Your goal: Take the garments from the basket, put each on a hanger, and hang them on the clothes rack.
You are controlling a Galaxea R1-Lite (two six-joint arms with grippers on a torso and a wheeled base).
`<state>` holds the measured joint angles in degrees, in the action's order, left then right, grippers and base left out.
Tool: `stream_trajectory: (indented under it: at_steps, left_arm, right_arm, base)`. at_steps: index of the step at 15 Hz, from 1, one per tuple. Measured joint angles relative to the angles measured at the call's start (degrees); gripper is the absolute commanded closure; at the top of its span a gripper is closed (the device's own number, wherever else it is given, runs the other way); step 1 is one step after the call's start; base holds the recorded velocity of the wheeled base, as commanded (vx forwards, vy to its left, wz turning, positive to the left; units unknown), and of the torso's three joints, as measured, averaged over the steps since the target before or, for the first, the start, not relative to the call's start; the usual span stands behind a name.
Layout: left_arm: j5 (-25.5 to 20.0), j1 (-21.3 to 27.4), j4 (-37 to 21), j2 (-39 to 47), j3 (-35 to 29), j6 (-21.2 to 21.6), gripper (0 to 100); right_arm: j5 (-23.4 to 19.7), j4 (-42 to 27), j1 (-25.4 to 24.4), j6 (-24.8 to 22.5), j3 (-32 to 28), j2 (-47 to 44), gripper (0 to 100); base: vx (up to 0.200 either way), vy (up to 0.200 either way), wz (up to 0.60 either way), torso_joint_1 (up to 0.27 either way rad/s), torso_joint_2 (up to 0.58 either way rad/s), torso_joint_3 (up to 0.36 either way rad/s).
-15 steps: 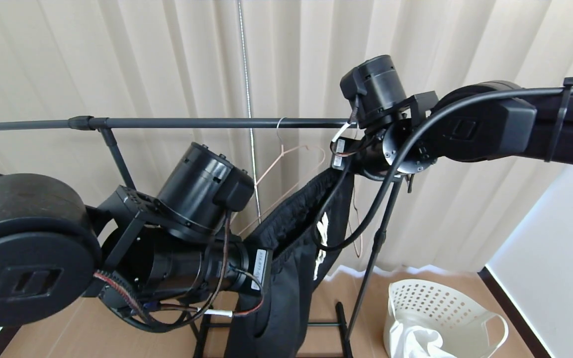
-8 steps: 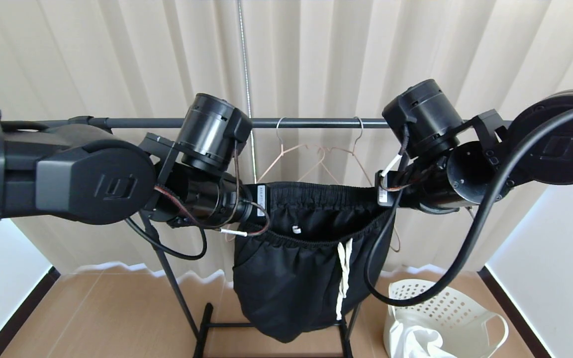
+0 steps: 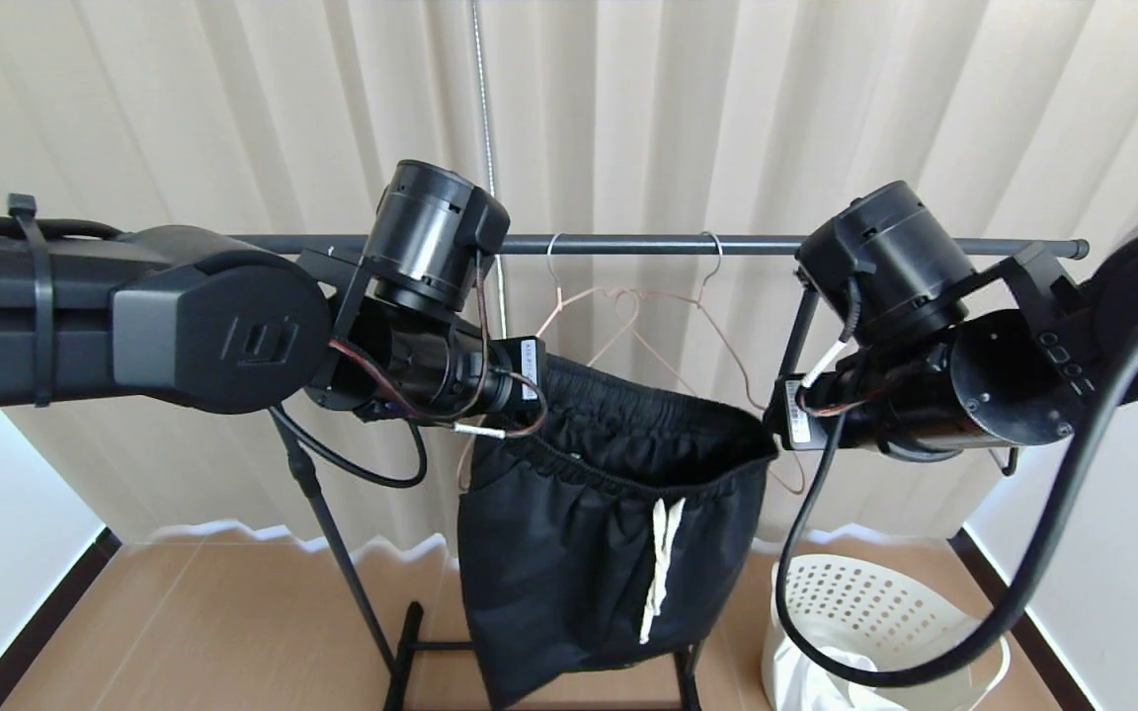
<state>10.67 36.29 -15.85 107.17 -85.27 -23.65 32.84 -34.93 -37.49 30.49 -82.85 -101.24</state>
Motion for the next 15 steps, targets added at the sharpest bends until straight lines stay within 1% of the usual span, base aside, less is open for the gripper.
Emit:
stream_trajectory:
  at_steps: [2, 3, 5, 6, 7, 8, 9, 10, 11, 12, 13, 15]
  left_arm:
    - [0.04, 0.17, 0.0, -0.28, -1.35, 0.04, 100]
    - [0.0, 0.41, 0.01, -0.41, -2.05, 0.04, 100]
    - [-0.02, 1.0, 0.0, -0.66, -2.62, 0.11, 100]
    - [-0.09, 1.46, -0.1, -0.91, -2.62, 0.15, 100]
    - [-0.22, 2.05, -0.13, -1.29, -2.51, 0.2, 100]
    - [-0.29, 2.38, -0.21, -1.66, -2.38, 0.33, 100]
    - [-0.33, 2.49, -0.22, -1.99, -2.33, 0.41, 100]
    - [-0.38, 2.76, -0.32, -2.34, -2.13, 0.96, 100]
    - [-0.63, 3.17, -0.27, -2.76, -1.77, 1.6, 100]
    - [-1.74, 3.67, -0.24, -3.47, -1.02, 3.07, 100]
    - [-3.47, 3.93, -0.21, -4.33, -0.01, 4.85, 100]
    - [-7.3, 4.23, -0.07, -6.16, 2.17, 10.26, 100]
  right_arm:
    - [-2.93, 1.27, -0.52, -5.61, 4.9, 2.46, 0]
    - [-5.18, 3.71, -0.83, -8.92, 8.27, 3.69, 0]
    - [-10.15, 11.89, -1.24, -15.91, 15.46, 6.31, 0]
    - [-14.09, 16.92, -1.34, -18.92, 18.68, 7.69, 0]
    - [-20.36, 23.22, -1.29, -22.17, 23.04, 9.37, 0]
    - [-28.33, 29.43, -0.96, -24.81, 27.39, 11.0, 0]
    - [-35.16, 35.52, -0.24, -27.27, 31.5, 12.76, 0]
    - [-38.94, 39.83, 0.44, -28.2, 34.29, 14.09, 0]
    - [-40.89, 43.41, 0.98, -28.47, 36.55, 14.73, 0]
    - [-41.64, 47.13, 1.83, -28.55, 38.8, 14.88, 0]
    - [-42.74, 50.03, 2.71, -28.6, 40.59, 14.92, 0]
    - [-47.9, 53.88, 4.72, -29.45, 43.28, 14.99, 0]
  base:
    - [0.0, 0.0, 0.0, 0.0, 0.0, 0.0]
    - [0.0, 0.0, 0.0, 0.0, 0.0, 0.0]
    - [0.0, 0.0, 0.0, 0.0, 0.0, 0.0]
    - [0.0, 0.0, 0.0, 0.0, 0.0, 0.0]
    - [0.0, 0.0, 0.0, 0.0, 0.0, 0.0]
    - [0.0, 0.0, 0.0, 0.0, 0.0, 0.0]
    - [0.0, 0.0, 0.0, 0.0, 0.0, 0.0]
    - [0.0, 0.0, 0.0, 0.0, 0.0, 0.0]
    - [0.0, 0.0, 0.0, 0.0, 0.0, 0.0]
    - [0.0, 0.0, 0.0, 0.0, 0.0, 0.0]
    - [0.0, 0.0, 0.0, 0.0, 0.0, 0.0]
    - [0.0, 0.0, 0.0, 0.0, 0.0, 0.0]
